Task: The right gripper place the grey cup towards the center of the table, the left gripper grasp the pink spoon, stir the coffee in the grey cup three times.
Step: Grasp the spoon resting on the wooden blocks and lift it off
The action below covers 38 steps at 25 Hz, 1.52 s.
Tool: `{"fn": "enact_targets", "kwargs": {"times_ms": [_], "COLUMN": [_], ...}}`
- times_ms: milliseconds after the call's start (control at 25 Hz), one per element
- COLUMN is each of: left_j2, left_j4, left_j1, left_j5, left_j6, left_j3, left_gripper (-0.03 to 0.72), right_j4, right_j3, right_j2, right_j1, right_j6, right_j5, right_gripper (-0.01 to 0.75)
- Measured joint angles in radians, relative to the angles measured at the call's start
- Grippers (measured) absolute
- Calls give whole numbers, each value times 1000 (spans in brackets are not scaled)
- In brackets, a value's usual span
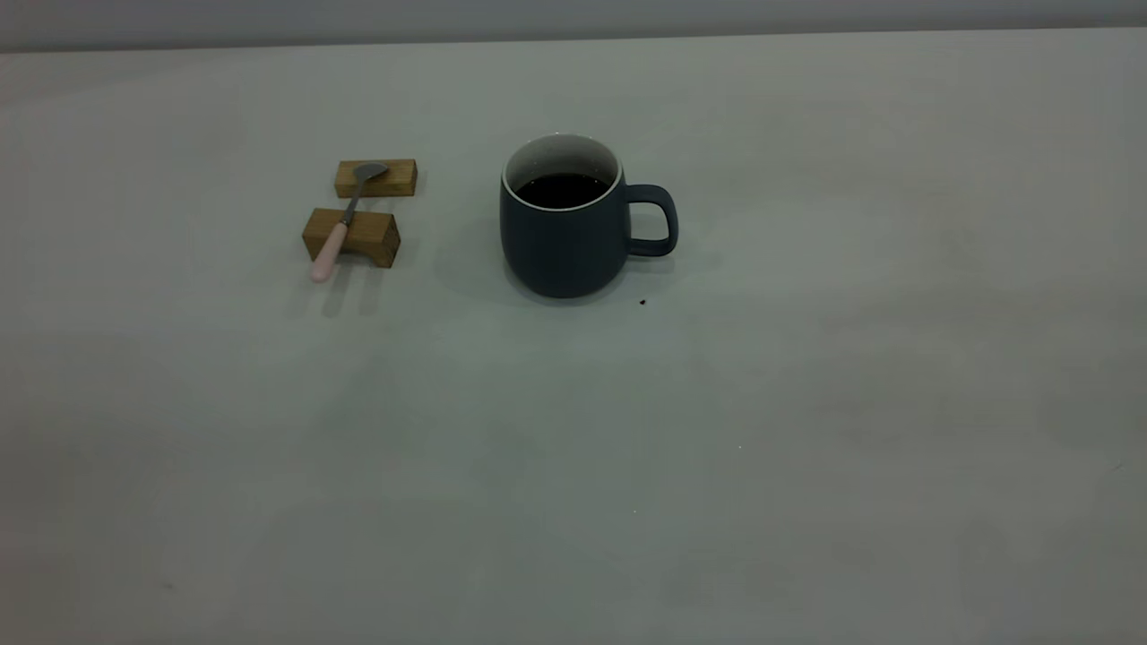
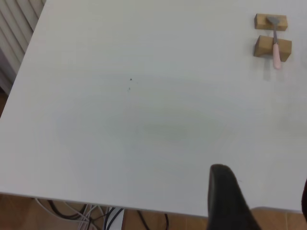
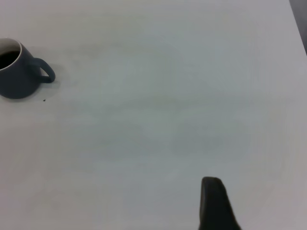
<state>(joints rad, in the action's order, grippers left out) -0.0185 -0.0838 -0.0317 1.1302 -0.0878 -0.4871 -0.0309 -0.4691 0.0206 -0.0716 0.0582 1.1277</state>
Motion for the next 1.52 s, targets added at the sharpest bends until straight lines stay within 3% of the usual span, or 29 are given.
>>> {"fn": "enact_targets", "kwargs": {"times_ms": [840,1080,1520], "left_j2": [39,359,1103], "left_j4": [2,20,92], "left_j1": [0,0,0], "left_j5": [-5,-125,-365], "left_j6": [0,0,55], "left_j3": [-4,-82,-218], "left_gripper": [453,501,505], "right_j4": [0,0,0], "right_j3": [0,0,0], "right_j2": [0,0,0], "right_j1": [0,0,0], "right_j6": [0,0,0], "right_j5": [0,0,1], "right_gripper": [493,493,493]}}
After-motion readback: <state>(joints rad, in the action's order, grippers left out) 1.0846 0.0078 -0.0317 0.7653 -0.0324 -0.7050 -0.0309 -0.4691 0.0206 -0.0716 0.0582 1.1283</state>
